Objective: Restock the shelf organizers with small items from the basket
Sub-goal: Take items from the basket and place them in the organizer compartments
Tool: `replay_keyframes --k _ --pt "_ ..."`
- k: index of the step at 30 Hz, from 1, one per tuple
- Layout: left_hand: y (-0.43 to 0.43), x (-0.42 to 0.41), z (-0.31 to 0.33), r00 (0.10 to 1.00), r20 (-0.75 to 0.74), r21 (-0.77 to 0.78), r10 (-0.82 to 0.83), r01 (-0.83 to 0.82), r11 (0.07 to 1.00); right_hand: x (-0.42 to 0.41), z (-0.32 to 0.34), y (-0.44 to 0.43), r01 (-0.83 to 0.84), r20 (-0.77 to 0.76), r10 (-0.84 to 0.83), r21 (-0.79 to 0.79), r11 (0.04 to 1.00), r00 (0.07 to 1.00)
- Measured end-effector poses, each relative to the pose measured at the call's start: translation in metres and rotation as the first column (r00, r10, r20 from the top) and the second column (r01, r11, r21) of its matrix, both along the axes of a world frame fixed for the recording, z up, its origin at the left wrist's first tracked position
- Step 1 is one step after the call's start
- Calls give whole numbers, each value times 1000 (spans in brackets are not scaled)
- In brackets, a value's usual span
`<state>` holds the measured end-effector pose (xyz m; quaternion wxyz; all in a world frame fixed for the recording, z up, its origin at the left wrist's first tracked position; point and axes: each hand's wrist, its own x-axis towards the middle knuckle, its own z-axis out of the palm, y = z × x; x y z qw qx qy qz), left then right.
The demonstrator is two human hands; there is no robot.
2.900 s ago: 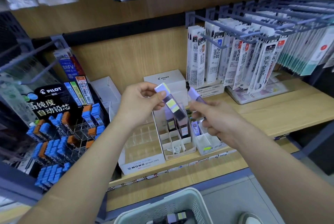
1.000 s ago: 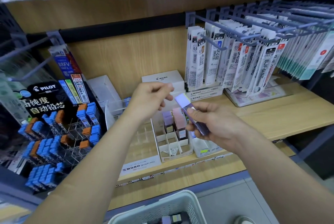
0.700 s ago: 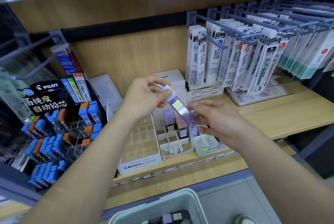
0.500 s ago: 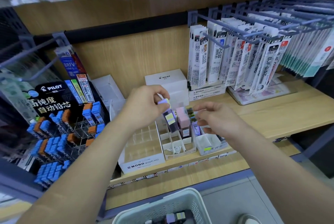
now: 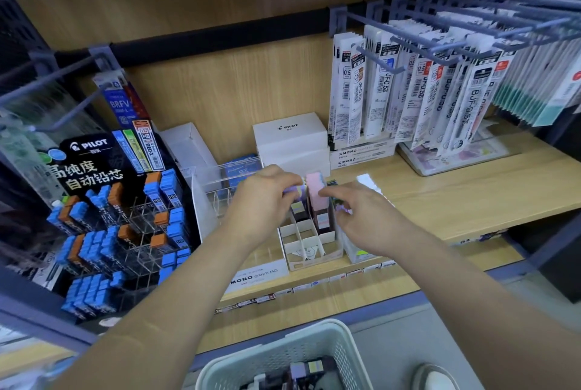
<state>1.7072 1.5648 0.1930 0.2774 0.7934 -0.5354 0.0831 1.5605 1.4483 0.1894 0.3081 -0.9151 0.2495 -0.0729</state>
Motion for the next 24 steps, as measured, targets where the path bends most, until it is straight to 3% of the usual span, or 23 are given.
replay_keyframes --k 3,8,13,16,24 --pt "-2 -1 -5 998 56 79 -43 38 996 -1 -3 -1 -16 4 16 -100 995 1000" --pt "-6 -1 -2 999 20 174 44 -46 984 2 -3 4 -58 46 65 -137 989 997" --pt "-8 -3 -1 961 275 213 39 -100 972 6 -3 7 -63 39 71 -185 981 997" --pt "-9 1 -1 963 262 210 72 -129 969 4 1 5 -23 48 34 -220 975 998" --pt "-2 6 -1 985 171 184 13 -45 982 -4 4 3 31 78 -23 -109 994 997"
